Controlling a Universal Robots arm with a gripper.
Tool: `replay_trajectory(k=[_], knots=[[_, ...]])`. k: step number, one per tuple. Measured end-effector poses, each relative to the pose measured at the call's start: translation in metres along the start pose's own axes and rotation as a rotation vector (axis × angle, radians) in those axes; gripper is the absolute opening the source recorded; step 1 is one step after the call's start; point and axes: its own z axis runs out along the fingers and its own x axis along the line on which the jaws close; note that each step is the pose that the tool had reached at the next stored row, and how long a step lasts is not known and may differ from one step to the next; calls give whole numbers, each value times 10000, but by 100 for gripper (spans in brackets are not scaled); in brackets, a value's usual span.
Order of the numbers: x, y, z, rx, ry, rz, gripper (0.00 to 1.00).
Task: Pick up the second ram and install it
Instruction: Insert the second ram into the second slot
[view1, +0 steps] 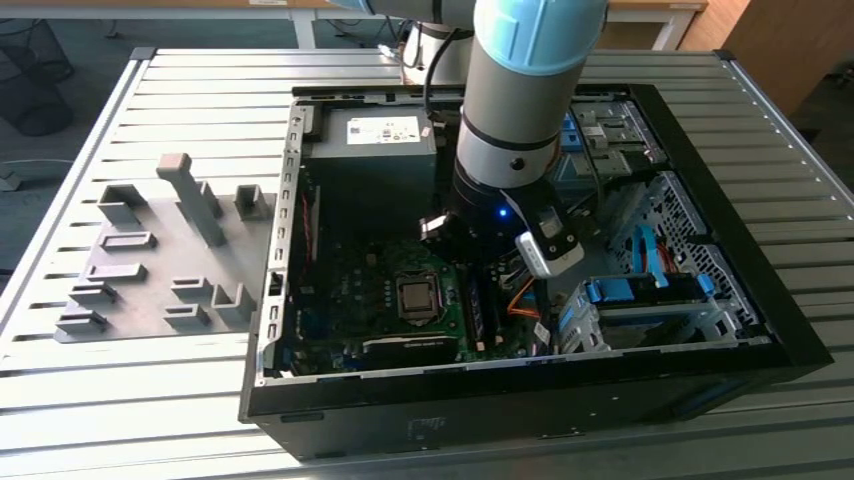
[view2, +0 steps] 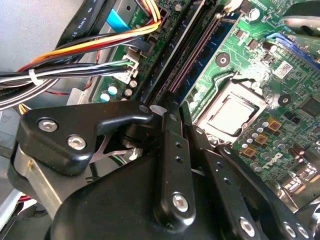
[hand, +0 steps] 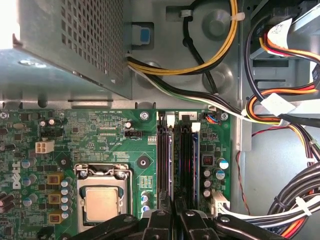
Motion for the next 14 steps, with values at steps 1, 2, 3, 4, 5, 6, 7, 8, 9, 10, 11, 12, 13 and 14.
replay_trajectory(k=[1, 2, 3, 4, 5, 6, 7, 8, 9, 10, 11, 12, 13, 14], knots=[[0, 0, 0, 0, 0, 0, 14], [0, 0, 0, 0, 0, 0, 14], [0, 0, 0, 1, 0, 0, 14], [0, 0, 1, 0, 0, 0, 14], [0, 0, 2, -1, -1, 0, 14], [0, 0, 4, -2, -1, 0, 14], [0, 0, 6, -1, -1, -1, 14], [0, 0, 9, -1, -1, 0, 14], [0, 0, 12, 0, 0, 0, 14], [0, 0, 16, -1, -1, 0, 14], [-1, 1, 21, -1, -1, -1, 14], [-1, 1, 25, 0, 0, 0, 14], [-1, 1, 31, 0, 0, -1, 14], [-1, 1, 36, 1, 0, 0, 14]])
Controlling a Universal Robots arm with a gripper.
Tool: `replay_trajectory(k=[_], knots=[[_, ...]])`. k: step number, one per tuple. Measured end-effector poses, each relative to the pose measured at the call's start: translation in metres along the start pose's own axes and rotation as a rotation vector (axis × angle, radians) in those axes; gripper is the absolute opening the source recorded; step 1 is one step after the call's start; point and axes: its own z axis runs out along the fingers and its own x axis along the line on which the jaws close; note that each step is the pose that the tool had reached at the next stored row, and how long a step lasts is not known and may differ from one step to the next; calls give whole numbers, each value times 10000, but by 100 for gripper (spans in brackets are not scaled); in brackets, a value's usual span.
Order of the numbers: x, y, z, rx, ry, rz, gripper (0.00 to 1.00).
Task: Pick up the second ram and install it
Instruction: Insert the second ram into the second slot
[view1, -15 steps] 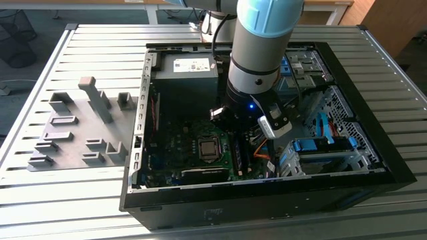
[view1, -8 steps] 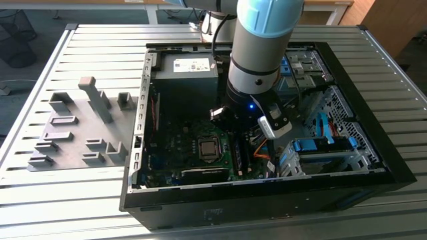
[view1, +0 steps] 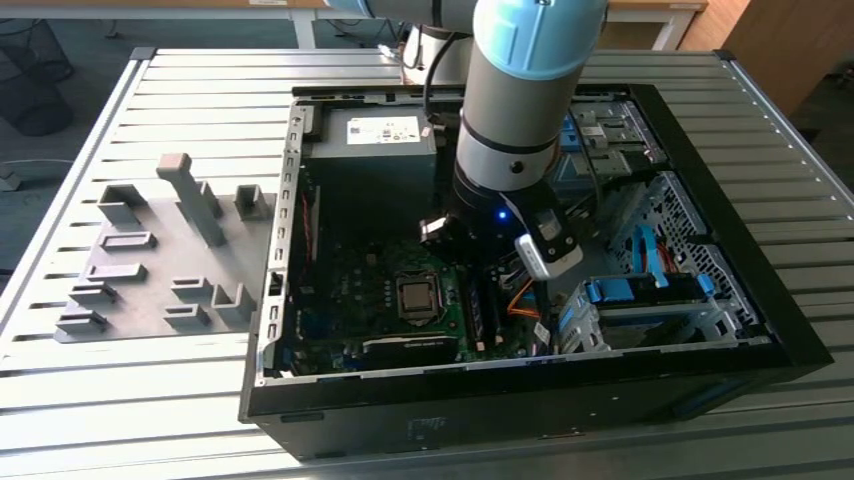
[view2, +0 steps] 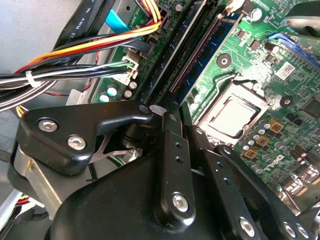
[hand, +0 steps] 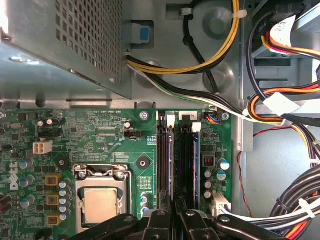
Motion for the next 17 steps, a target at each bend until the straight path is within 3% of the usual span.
replay_trajectory(k=[9, 10, 13, 17], knots=[[0, 0, 5, 1, 0, 0, 15], [0, 0, 5, 1, 0, 0, 21], [0, 0, 6, 0, 0, 0, 21], [1, -1, -72, -2, -1, 0, 21]])
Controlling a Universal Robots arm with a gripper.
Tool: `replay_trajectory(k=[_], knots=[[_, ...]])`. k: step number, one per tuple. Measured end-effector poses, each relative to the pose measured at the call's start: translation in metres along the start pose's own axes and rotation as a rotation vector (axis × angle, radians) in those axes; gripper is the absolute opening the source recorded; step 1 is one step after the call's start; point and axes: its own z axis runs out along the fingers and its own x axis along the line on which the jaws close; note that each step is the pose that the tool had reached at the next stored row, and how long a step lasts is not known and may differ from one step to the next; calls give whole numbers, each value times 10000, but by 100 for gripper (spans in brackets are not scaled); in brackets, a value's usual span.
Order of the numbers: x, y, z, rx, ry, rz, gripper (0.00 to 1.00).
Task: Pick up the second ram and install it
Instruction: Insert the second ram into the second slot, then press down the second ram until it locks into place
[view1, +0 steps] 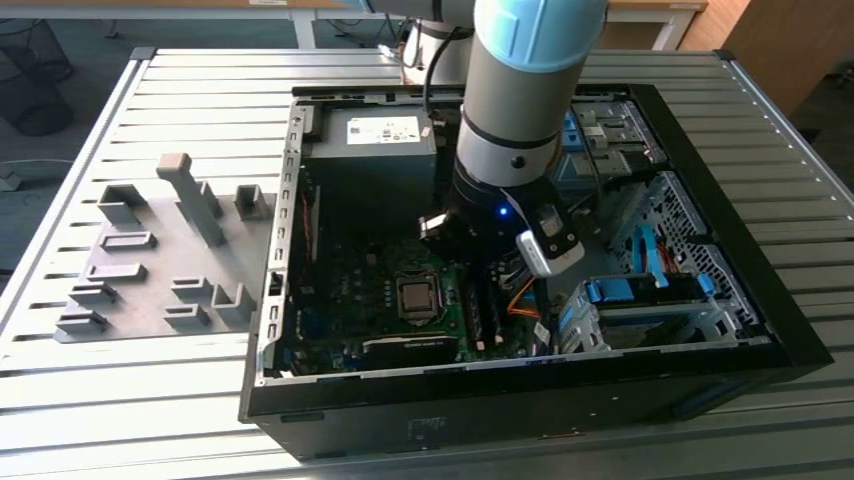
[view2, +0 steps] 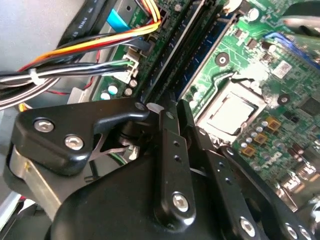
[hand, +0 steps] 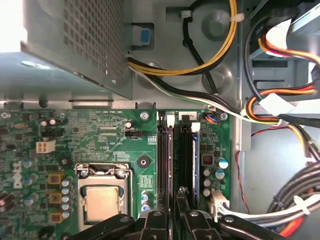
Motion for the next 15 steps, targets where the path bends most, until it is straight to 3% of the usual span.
replay_trajectory(k=[6, 9, 10, 15], knots=[[3, -3, -115, 1, 1, 0, 21], [2, -2, -120, -3, -1, 0, 20], [2, -3, -121, -2, 0, 0, 13], [3, -3, -117, 0, 0, 0, 11]])
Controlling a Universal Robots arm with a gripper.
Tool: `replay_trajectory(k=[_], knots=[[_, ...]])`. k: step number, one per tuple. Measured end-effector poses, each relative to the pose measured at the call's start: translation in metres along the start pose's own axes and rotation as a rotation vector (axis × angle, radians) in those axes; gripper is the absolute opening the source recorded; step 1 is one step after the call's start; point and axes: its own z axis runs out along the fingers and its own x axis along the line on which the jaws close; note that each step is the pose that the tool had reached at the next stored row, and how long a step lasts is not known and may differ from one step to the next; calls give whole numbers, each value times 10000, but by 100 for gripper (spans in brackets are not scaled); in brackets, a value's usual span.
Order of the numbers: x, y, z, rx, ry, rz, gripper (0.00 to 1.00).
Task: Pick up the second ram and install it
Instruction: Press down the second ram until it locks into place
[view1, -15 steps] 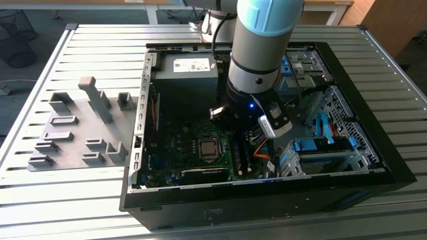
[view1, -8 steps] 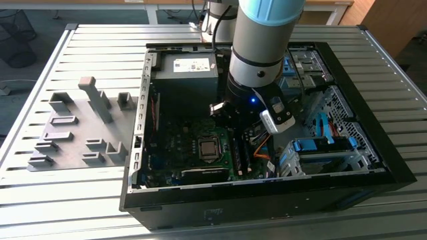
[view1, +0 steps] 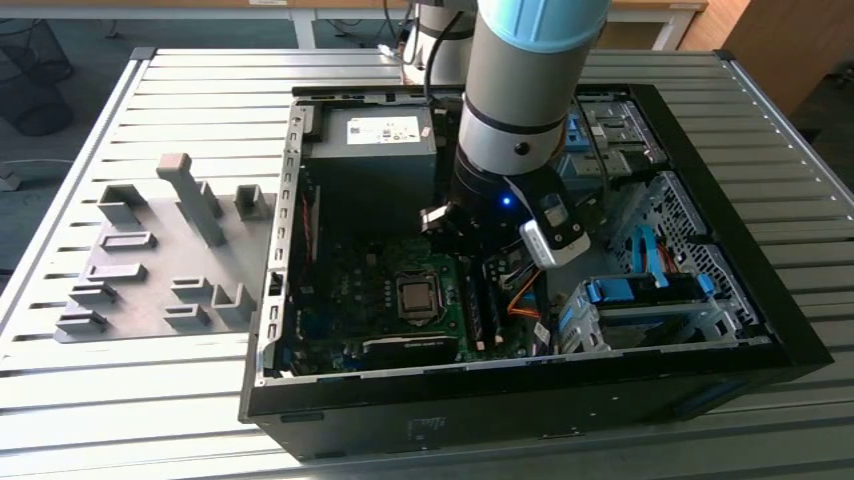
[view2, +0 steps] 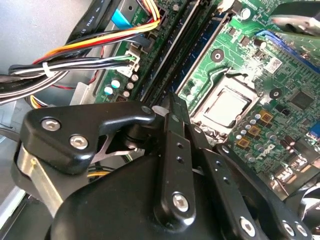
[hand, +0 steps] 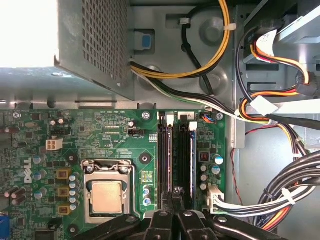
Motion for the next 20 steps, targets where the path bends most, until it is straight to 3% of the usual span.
replay_trajectory(k=[12, 14, 16, 18, 20], knots=[[-5, 5, 150, 24, 17, -1, 11], [-6, 6, 143, 37, 23, 0, 11], [-5, 4, 130, -4, 9, -1, 11], [-5, 8, 86, -51, -3, -4, 11], [-2, 0, 9, -15, 8, -5, 11]])
